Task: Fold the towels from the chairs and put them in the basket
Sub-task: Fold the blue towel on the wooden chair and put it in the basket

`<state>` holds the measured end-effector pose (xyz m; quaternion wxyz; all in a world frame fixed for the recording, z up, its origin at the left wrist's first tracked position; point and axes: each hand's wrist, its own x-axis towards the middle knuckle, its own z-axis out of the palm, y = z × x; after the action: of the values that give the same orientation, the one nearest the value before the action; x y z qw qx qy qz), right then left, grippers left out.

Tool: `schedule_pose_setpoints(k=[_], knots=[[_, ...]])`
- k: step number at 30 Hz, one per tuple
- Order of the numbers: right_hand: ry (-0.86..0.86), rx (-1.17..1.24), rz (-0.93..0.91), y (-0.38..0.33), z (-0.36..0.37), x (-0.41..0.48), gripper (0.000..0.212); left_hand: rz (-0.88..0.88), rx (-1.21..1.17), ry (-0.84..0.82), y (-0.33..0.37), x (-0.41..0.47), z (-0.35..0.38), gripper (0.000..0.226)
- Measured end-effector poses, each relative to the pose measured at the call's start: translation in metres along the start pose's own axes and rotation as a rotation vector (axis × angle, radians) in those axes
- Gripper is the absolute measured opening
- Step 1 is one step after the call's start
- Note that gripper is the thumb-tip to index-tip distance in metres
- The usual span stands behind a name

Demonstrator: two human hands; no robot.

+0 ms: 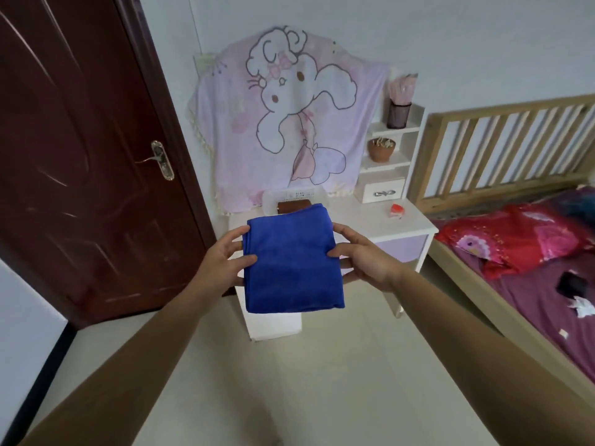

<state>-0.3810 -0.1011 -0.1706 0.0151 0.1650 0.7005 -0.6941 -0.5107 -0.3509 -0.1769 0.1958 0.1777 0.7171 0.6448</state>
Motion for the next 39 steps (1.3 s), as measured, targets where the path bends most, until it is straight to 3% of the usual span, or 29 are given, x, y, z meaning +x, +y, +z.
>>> schedule_pose_setpoints(k=[8,17,30,39], knots=[[0.070,-0.003,0.056,-0.023,-0.048,0.200,0.056,-0.082,0.003,-0.070,-0.007,0.219,-0.006,0.049],[0.099,0.026,0.223,-0.017,-0.128,0.365,0.049,-0.364,0.119,-0.182,-0.027,0.410,0.031,0.043],[-0.101,0.069,0.499,0.017,-0.207,0.609,0.043,-0.725,0.044,0.056,-0.096,0.607,0.056,0.045],[-0.048,0.064,0.581,0.056,-0.199,0.692,0.046,-0.638,0.055,0.186,-0.168,0.672,0.045,0.055]])
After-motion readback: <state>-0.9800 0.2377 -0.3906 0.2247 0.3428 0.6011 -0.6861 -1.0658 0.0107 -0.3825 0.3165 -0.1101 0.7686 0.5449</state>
